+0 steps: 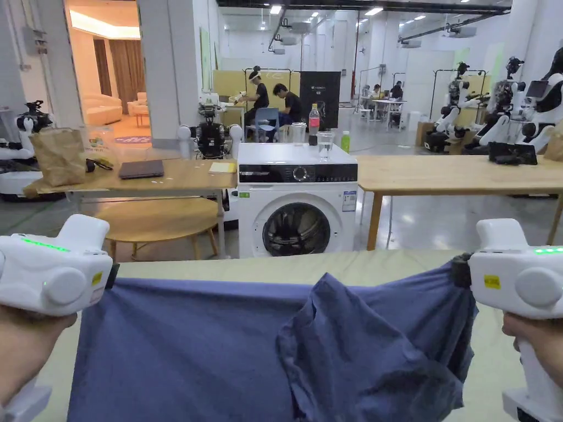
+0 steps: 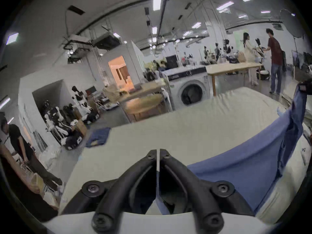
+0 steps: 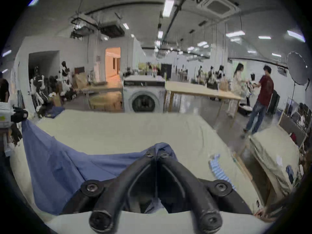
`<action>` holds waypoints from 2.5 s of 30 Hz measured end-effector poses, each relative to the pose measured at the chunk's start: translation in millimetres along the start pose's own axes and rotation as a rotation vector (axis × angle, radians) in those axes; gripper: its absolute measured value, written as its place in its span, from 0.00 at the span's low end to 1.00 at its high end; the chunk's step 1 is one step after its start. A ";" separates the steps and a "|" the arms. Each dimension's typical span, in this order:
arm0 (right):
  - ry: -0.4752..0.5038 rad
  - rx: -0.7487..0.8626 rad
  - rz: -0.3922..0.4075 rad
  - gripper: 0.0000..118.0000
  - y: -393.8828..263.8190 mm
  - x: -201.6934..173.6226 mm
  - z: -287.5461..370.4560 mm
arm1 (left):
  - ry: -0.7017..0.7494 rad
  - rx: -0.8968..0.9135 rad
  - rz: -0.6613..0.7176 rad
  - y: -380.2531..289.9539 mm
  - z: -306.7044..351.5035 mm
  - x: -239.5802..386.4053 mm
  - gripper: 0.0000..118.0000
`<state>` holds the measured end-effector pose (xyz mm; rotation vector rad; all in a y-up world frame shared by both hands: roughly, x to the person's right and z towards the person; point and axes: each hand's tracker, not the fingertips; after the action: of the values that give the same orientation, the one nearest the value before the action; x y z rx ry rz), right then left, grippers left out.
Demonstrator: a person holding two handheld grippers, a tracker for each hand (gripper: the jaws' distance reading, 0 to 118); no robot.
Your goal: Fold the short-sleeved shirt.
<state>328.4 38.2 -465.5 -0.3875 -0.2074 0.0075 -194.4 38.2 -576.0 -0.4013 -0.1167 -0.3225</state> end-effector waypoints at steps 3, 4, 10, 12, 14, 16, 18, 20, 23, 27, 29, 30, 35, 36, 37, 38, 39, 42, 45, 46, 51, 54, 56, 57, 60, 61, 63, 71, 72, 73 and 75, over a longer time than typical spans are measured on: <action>-0.002 0.078 0.024 0.00 44.2 -7.4 15.1 | 0.065 0.064 -0.017 30.0 23.4 -23.6 0.00; 0.000 0.093 0.031 0.00 55.4 -12.9 20.3 | 0.083 0.081 -0.018 39.5 29.7 -30.6 0.00; 0.013 0.189 0.014 0.00 130.5 -37.1 23.6 | 0.169 0.176 0.029 95.9 48.7 -65.6 0.00; 0.003 0.224 0.028 0.00 148.2 -46.2 18.9 | 0.219 0.220 0.025 110.5 49.2 -73.0 0.00; -0.009 0.259 0.035 0.00 163.6 -54.9 15.1 | 0.263 0.238 0.022 124.0 45.4 -79.4 0.00; -0.018 0.275 0.037 0.00 176.1 -60.0 7.5 | 0.279 0.248 0.028 135.9 40.2 -85.9 0.00; -0.020 0.281 0.031 0.00 187.5 -64.1 2.0 | 0.301 0.259 0.024 145.5 33.4 -89.8 0.00; -0.032 0.281 0.036 0.00 195.0 -68.2 -4.9 | 0.322 0.271 0.013 151.4 23.9 -93.5 0.00; -0.042 0.333 0.028 0.00 204.8 -69.8 -3.8 | 0.343 0.293 0.011 156.1 15.3 -96.9 0.00; -0.054 0.376 0.026 0.00 217.1 -68.2 -2.0 | 0.354 0.305 -0.006 162.5 13.2 -98.3 0.00; -0.055 0.384 0.016 0.00 223.1 -66.4 -1.6 | 0.350 0.314 -0.004 163.4 13.1 -98.4 0.00; -0.047 0.386 0.006 0.00 223.4 -65.7 -1.3 | 0.349 0.315 0.000 163.1 13.3 -98.1 0.00; -0.051 0.342 0.009 0.00 192.7 -66.2 -18.8 | 0.316 0.274 0.018 131.9 -2.6 -88.4 0.00; -0.050 0.326 0.004 0.00 178.7 -66.8 -23.6 | 0.306 0.259 0.027 118.5 -8.9 -84.2 0.00; -0.051 0.294 0.000 0.00 165.0 -67.1 -29.9 | 0.294 0.242 0.041 106.9 -14.7 -80.6 0.00; -0.055 0.258 0.004 0.00 149.4 -67.1 -37.7 | 0.273 0.206 0.057 93.1 -20.1 -75.3 0.00; -0.066 0.248 0.008 0.00 136.0 -66.9 -43.4 | 0.266 0.197 0.064 82.0 -24.1 -71.2 0.00; -0.079 0.262 0.002 0.00 106.3 -62.9 -43.6 | 0.257 0.190 0.088 57.5 -21.3 -59.5 0.00; -0.065 0.235 0.001 0.00 94.8 -53.6 -27.5 | 0.228 0.157 0.107 42.6 -6.2 -55.2 0.00; -0.066 0.238 0.007 0.00 89.8 -50.8 -19.2 | 0.227 0.149 0.113 38.7 0.1 -55.3 0.00; -0.035 0.223 -0.007 0.00 43.8 -34.1 44.9 | 0.171 0.152 0.110 -5.9 63.1 -44.0 0.00; -0.007 0.181 0.012 0.00 -12.5 -25.0 90.8 | 0.075 0.147 0.153 -57.9 118.9 -34.2 0.00; -0.011 0.173 0.076 0.00 -57.6 -22.6 119.7 | 0.086 0.138 0.142 -101.8 149.7 -21.9 0.00; -0.014 0.163 0.081 0.00 -80.0 -21.2 131.9 | 0.079 0.123 0.134 -123.2 162.7 -16.0 0.00; 0.029 0.036 0.097 0.00 -162.3 -14.6 154.7 | 0.052 0.027 0.141 -202.8 195.9 3.8 0.00; 0.019 0.007 0.108 0.00 -194.0 -14.8 160.4 | 0.040 -0.004 0.162 -233.2 204.9 10.5 0.00; 0.022 -0.094 0.110 0.00 -246.2 -16.4 166.7 | 0.016 -0.074 0.205 -285.2 211.2 21.0 0.00; 0.039 -0.324 0.080 0.20 -351.1 -23.4 152.5 | -0.025 -0.273 0.259 -368.9 208.5 45.3 0.58; 0.036 -0.326 0.077 0.45 -346.1 -25.4 157.1 | -0.019 -0.265 0.261 -363.4 211.4 46.1 0.83; 0.017 -0.319 0.080 0.73 -337.6 -29.9 162.4 | -0.035 -0.224 0.302 -352.2 218.2 46.6 0.94; 0.059 -0.213 0.075 0.94 -317.6 -41.1 180.8 | -0.055 -0.108 0.309 -329.2 234.6 48.8 0.95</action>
<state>241.4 -190.1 -190.7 -0.6068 -0.1359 0.0476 -268.6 -168.2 -232.9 -0.5277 -0.0896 -0.0131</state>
